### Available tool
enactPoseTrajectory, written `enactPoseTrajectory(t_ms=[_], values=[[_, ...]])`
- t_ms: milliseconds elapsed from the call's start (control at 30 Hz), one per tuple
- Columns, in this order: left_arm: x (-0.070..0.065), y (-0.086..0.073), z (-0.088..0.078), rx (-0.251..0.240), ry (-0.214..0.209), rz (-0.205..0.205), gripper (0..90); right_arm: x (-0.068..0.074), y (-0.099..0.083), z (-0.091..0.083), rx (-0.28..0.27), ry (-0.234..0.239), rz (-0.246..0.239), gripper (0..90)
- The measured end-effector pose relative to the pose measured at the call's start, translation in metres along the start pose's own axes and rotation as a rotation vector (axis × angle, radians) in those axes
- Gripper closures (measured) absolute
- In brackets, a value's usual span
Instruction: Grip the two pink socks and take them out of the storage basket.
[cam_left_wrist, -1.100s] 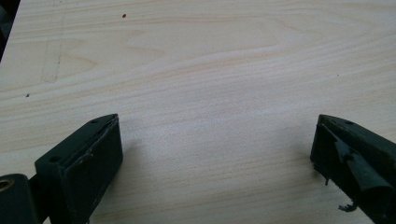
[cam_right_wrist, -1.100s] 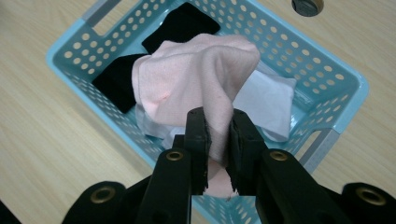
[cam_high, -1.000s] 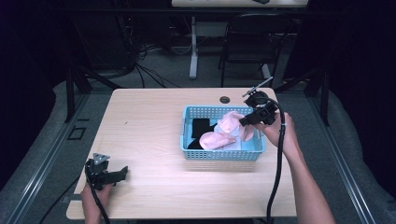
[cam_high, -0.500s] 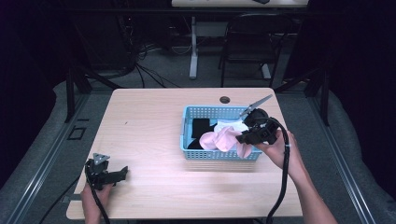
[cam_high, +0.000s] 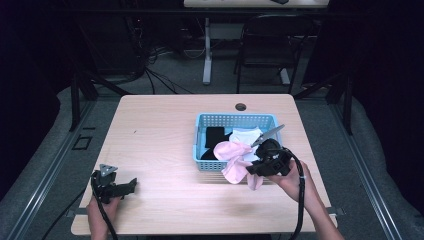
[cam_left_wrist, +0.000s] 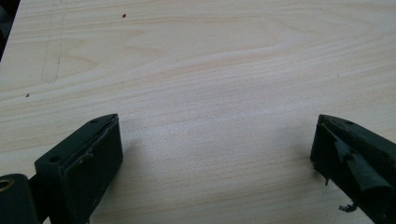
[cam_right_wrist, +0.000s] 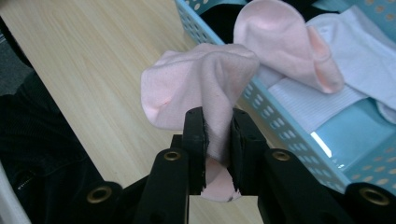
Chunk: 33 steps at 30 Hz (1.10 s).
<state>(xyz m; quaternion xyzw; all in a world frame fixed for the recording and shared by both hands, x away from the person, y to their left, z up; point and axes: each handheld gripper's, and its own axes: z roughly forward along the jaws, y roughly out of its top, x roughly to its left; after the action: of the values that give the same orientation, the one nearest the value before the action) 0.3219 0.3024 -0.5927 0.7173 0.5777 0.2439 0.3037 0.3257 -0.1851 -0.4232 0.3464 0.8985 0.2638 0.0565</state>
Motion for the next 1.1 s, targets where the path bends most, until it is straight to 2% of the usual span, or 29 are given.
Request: enactPoseTrajectory(t_ms=[333,500,700,767,867,933,967,1033,1100], values=[[0.0,0.0,0.0,0.001,-0.001,0.0,2.3,0.008,-0.019,0.031,0.042,0.058,-0.002,77.5],[0.0,0.0,0.0,0.0,0.0,0.0,2.3,0.007,-0.029,0.051,0.07,0.09,0.022,76.7],[0.0,0.0,0.0,0.0,0.0,0.0,2.3,0.002,-0.042,0.076,0.117,0.095,0.042,76.7],[0.0,0.0,0.0,0.0,0.0,0.0,2.3,0.0,-0.046,0.082,0.119,0.112,0.05,74.4],[0.0,0.0,0.0,0.0,0.0,0.0,2.3,-0.006,-0.051,0.092,0.133,0.121,0.065,64.5],[0.0,0.0,0.0,0.0,0.0,0.0,2.3,-0.007,-0.053,0.094,0.133,0.117,0.07,53.7],[0.0,0.0,0.0,0.0,0.0,0.0,2.3,-0.007,-0.054,0.093,0.131,0.114,0.077,50.4],[0.0,0.0,0.0,0.0,-0.001,0.0,2.3,-0.007,-0.055,0.087,0.113,0.119,0.07,38.2],[0.0,0.0,0.0,0.0,0.0,0.0,2.3,-0.007,-0.055,0.077,0.08,0.121,0.075,30.4]])
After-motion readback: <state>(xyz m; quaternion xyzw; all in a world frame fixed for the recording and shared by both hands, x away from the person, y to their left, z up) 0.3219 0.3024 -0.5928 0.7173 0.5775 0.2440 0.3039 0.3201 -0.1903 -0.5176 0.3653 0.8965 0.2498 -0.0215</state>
